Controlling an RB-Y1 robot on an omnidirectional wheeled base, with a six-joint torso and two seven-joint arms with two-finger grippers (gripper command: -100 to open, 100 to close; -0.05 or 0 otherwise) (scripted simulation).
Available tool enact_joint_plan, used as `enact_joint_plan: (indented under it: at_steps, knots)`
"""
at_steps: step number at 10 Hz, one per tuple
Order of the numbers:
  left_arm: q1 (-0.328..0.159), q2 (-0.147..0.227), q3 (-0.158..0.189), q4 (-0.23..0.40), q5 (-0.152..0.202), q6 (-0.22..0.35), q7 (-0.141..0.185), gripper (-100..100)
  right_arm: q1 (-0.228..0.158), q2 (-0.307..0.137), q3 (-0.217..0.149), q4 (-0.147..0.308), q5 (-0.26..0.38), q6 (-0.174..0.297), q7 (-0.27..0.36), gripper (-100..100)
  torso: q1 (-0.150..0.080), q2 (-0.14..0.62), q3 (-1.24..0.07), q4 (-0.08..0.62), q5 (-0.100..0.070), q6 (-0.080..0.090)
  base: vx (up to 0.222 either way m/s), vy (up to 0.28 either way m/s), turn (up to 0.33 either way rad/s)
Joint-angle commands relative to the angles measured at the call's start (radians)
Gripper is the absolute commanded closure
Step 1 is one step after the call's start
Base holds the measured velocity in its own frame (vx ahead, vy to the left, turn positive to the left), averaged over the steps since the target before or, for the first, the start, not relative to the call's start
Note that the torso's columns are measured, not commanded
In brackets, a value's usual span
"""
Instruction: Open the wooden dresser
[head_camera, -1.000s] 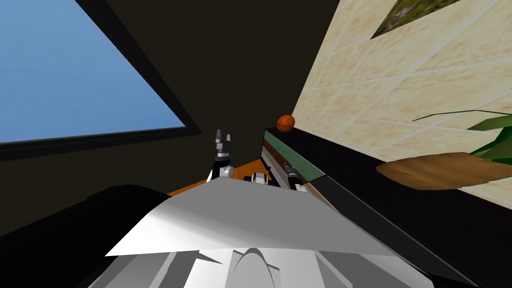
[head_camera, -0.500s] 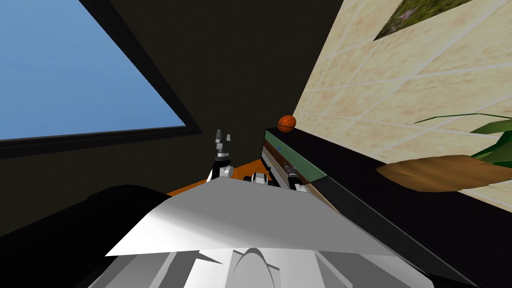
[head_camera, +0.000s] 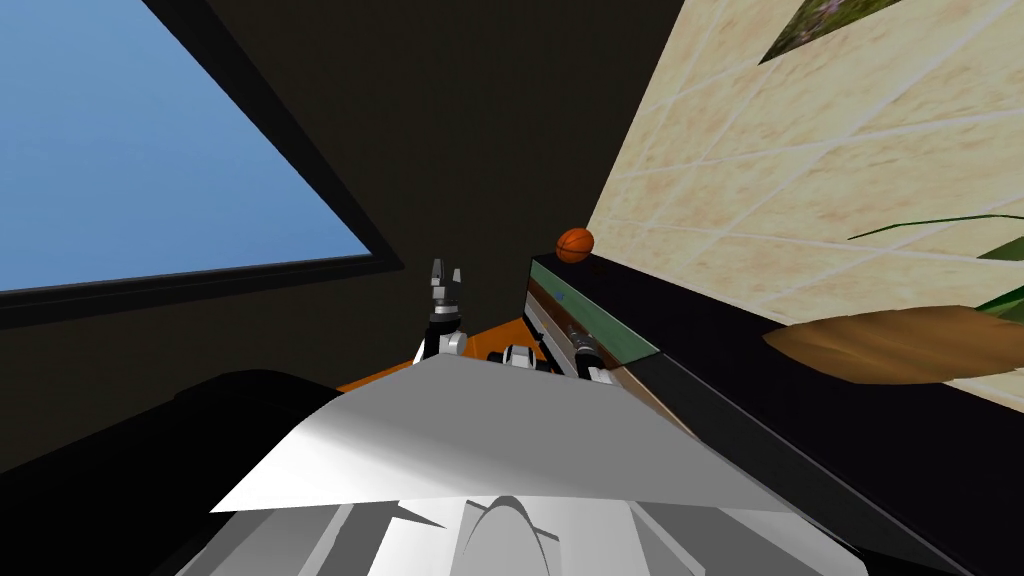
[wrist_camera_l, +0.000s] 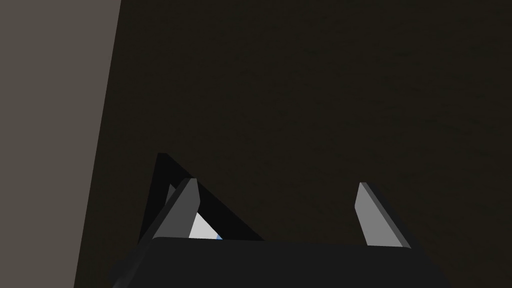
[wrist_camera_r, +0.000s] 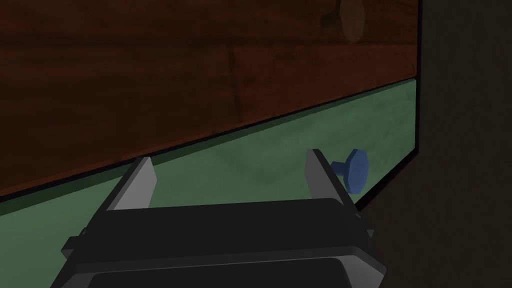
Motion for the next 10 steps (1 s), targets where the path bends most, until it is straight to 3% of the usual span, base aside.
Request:
enact_joint_plan:
  at_steps: [1, 4, 10]
  knots:
    - [0.000, 0.000, 0.000, 0.000, 0.000, 0.000, 0.000, 0, -0.003, -0.010, 0.006, 0.039, 0.015, 0.028, 0.010, -100, -0.002, 0.002, 0.002, 0.001, 0.000, -0.001, 0.027, 0.049, 0.045]
    - [0.000, 0.000, 0.000, 0.000, 0.000, 0.000, 0.000, 0, -0.008, -0.021, 0.012, 0.078, 0.071, 0.073, 0.038, -100, 0.011, 0.021, 0.010, 0.013, 0.013, 0.004, 0.063, 0.064, 0.036]
    - [0.000, 0.000, 0.000, 0.000, 0.000, 0.000, 0.000, 0, -0.021, -0.046, 0.025, 0.173, 0.193, 0.174, 0.100, -100, 0.017, 0.032, 0.013, 0.019, 0.017, 0.005, 0.068, 0.078, 0.040]
